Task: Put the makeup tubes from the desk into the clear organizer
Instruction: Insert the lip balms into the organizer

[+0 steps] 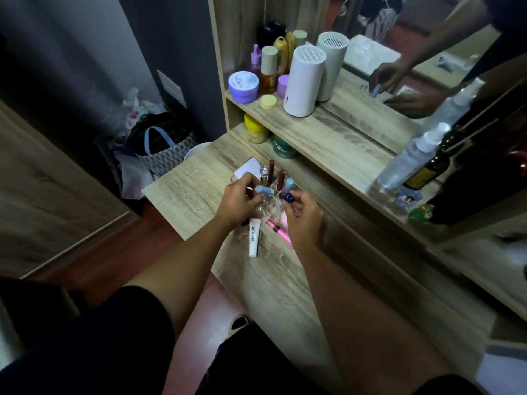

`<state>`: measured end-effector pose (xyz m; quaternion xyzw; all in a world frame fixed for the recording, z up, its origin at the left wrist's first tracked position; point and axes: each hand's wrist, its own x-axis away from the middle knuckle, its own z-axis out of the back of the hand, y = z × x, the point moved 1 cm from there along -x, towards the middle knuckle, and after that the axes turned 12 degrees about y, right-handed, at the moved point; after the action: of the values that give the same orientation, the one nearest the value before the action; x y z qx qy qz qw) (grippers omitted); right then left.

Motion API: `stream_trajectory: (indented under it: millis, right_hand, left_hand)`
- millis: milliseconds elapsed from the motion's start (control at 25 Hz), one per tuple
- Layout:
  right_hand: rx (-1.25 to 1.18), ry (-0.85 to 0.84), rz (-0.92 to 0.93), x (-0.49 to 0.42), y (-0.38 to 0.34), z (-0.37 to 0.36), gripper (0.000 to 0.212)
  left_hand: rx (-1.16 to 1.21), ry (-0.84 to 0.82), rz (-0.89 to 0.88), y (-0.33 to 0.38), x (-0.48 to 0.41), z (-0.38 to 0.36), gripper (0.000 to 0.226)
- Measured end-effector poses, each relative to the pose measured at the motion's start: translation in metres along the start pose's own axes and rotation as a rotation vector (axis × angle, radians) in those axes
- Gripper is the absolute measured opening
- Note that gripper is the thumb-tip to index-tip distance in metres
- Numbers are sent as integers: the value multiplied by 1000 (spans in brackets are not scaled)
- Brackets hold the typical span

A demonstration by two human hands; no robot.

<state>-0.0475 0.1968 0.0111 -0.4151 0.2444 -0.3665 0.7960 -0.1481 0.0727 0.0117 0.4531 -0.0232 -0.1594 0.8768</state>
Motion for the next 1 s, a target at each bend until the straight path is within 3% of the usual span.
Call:
stream_trajectory:
  millis: [480, 1000]
  right_hand:
    - [123, -25, 138, -10, 12, -24, 30]
    - [146, -65, 46, -14, 17, -34, 27]
  left_hand:
    - [-309, -93, -236, -2, -14, -27, 23]
    - [-357, -101, -282, -2, -18, -39, 23]
